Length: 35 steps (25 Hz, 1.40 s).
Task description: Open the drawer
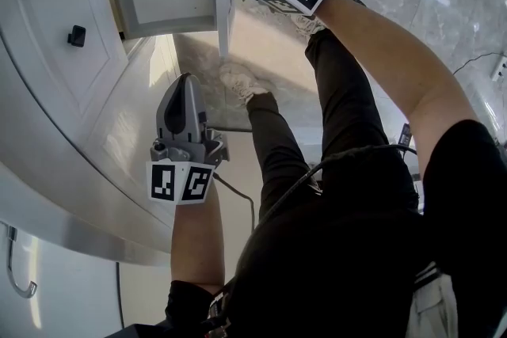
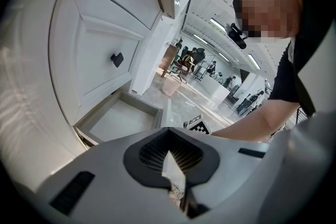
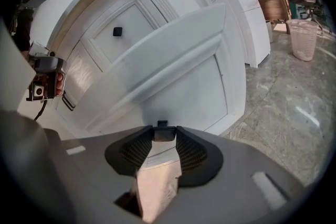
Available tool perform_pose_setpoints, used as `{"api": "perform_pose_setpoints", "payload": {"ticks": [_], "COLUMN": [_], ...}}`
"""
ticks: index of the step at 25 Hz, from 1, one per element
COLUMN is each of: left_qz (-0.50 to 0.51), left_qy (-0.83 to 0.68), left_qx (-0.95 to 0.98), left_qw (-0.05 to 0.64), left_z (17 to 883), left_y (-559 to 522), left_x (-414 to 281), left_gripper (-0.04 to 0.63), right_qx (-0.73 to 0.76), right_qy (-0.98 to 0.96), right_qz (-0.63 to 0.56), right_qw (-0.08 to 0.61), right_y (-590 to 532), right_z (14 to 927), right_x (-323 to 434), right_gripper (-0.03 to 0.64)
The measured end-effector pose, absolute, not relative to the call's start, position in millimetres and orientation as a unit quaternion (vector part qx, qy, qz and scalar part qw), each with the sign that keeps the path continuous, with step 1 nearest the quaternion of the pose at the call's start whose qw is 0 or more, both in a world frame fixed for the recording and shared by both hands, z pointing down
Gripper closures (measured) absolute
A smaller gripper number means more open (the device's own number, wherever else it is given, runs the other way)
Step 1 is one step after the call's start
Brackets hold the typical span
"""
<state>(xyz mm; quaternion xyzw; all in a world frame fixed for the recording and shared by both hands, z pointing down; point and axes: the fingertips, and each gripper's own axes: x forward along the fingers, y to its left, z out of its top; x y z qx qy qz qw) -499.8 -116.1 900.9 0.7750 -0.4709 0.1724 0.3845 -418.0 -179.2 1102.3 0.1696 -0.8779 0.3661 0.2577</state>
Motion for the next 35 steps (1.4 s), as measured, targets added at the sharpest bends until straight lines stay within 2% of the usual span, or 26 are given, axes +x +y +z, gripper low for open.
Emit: {"api": "perform_pose_setpoints", "payload": {"ticks": [13, 24, 27, 31, 35], "left_qz": [0.151, 0.126, 0.129, 0.126, 0.105], "left_qy": [-0.482, -0.48, -0.477, -0.475, -0.483], "left_qx": [0.779, 0.802, 0.807, 0.816, 0.818], "left_qw": [0.372, 0.334, 0.324, 0.305, 0.293], "left_z": [849, 749, 719, 676, 628], "left_y": [-126, -161, -169, -185, -200], "left_x": [-501, -489, -487, -484, -488], "left_gripper": [0.604, 0.604, 0.604, 0.604, 0.604], "right_qx": [0.188, 0.214, 0.215, 0.23, 0.246], "right_qy": [-0.861, -0.864, -0.868, -0.873, -0.875], "right_qz": [0.374, 0.359, 0.366, 0.353, 0.337], "right_qw": [0.289, 0.28, 0.26, 0.245, 0.245], "right_y": [-182, -203, -209, -228, -243], "right_z": [1077, 964, 923, 870, 819], "right_x": [-409, -374, -370, -360, -354], "right_gripper": [0.462, 0.466, 0.504, 0.611, 0.615]}}
